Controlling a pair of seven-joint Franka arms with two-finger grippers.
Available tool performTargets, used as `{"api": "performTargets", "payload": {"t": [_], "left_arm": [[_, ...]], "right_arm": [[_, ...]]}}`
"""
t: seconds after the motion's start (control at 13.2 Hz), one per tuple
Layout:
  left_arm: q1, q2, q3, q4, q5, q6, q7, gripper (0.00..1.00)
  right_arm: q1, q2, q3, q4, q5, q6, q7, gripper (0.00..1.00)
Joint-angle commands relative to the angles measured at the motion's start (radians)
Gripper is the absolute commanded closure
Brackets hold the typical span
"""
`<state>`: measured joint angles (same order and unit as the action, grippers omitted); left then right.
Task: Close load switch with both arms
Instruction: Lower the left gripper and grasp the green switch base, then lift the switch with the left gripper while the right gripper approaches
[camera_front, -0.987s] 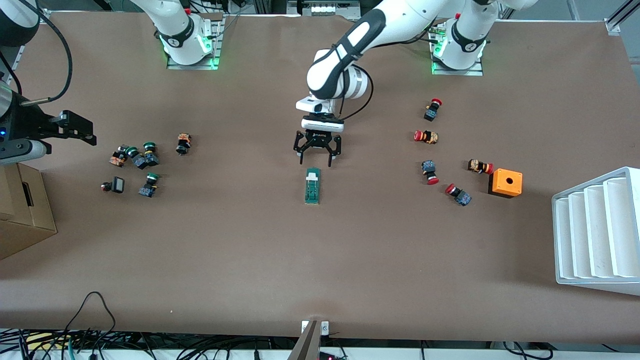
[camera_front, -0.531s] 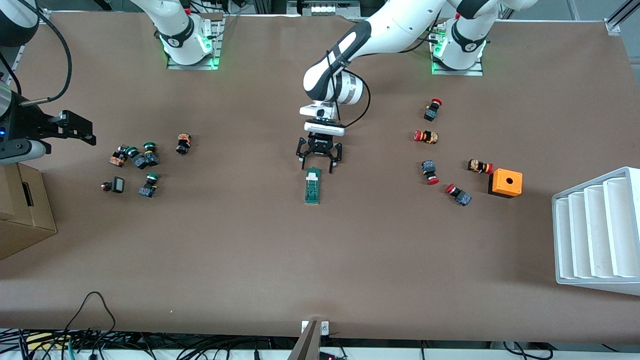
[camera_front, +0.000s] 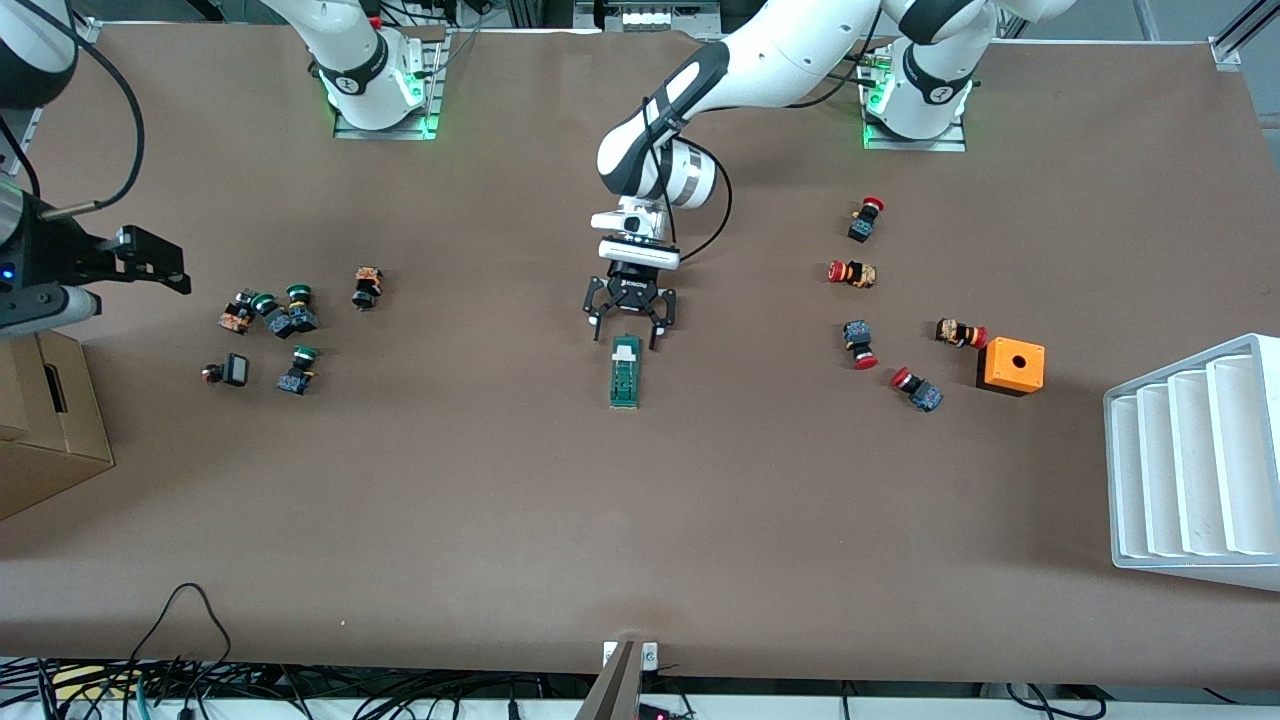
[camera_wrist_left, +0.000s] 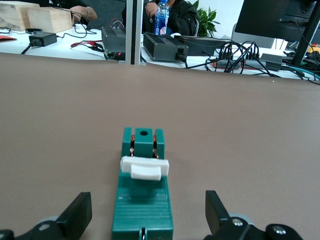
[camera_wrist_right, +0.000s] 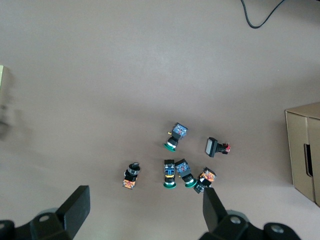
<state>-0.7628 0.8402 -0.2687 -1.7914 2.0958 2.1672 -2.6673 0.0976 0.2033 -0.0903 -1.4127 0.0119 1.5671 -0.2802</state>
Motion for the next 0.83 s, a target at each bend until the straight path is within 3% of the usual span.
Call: {"api": "performTargets", "payload": {"t": [0.0,0.76], "left_arm": [[-0.016,0.025,0.011,0.029,0.055,-0.032,-0.02,0.0],[-0.018,0.065,0.019,0.027,0.115,-0.079,-0.016,0.0]], "right_arm": [[0.007,0.024,0.007,0.017,-0.003,0.031,-0.085,0.01],[0.007,0.08,0.012,0.026,0.02,0.048,-0.064,0.01]]}}
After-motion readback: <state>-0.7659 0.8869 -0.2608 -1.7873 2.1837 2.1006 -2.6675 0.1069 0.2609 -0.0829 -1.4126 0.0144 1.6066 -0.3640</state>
